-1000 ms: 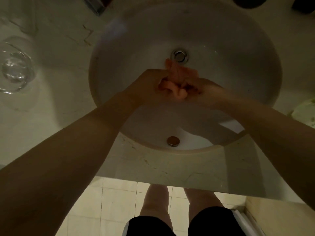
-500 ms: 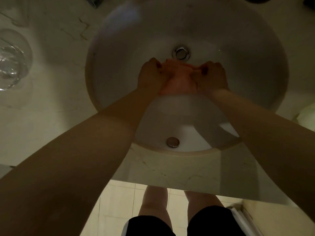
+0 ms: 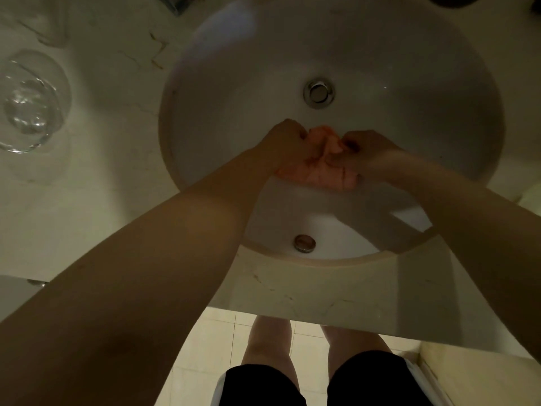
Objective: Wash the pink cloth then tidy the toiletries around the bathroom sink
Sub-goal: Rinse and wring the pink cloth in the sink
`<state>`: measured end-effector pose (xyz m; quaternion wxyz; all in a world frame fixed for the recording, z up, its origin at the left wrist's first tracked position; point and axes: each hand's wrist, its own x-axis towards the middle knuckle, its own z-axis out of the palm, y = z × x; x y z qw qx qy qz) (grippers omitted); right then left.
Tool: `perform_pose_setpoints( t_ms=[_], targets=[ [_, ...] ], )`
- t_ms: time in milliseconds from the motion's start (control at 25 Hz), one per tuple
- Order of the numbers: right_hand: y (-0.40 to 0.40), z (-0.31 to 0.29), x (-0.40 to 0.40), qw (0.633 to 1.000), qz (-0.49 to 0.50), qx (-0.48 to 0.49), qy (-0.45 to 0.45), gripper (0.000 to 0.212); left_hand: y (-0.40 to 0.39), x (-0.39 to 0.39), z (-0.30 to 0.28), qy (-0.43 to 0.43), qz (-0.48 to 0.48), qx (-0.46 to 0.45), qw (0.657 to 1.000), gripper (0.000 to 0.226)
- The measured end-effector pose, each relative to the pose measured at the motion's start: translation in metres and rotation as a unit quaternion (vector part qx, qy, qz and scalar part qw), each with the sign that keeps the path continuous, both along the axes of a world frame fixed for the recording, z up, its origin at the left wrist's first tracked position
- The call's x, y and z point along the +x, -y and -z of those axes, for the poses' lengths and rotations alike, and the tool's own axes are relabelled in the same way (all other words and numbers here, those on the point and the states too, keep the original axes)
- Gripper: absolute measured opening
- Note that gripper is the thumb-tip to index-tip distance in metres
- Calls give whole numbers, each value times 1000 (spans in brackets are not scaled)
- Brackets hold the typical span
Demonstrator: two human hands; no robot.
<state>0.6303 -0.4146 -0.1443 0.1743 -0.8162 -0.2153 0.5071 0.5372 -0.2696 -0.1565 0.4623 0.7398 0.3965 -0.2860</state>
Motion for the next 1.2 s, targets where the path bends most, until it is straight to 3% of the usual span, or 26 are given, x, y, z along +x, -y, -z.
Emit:
perform_pose_setpoints(
  t_ms=[80,240,400,560,680,880,1000,1200],
  targets=[
    [7,-7,-2,998,42,33,-35,21,1,-6,-3,18,-3,-28,999,23],
    [18,-26,-11,986,109,113,-59,15,-1,-18,-24,33,-38,-93,994,42],
    [26,-45,-31,975,125,155,-100,29,-10,-41,-48,80,-46,-117,989,23],
    [36,-55,-67,973,106,165,-124,36,-12,-82,-60,114,-26,-143,983,23],
    [40,-58,-94,971,119,173,-113,38,-12,-103,-65,126,52,-88,987,27],
    [31,-61,-133,971,119,186,-88,23,-21,-129,-79,160,176,-2,971,32],
    [27,-67,-139,974,104,187,-78,21,-25,-139,-82,188,190,12,963,38],
    [41,-76,-120,987,15,147,-70,27,-11,-137,-86,159,190,-12,969,33]
  ],
)
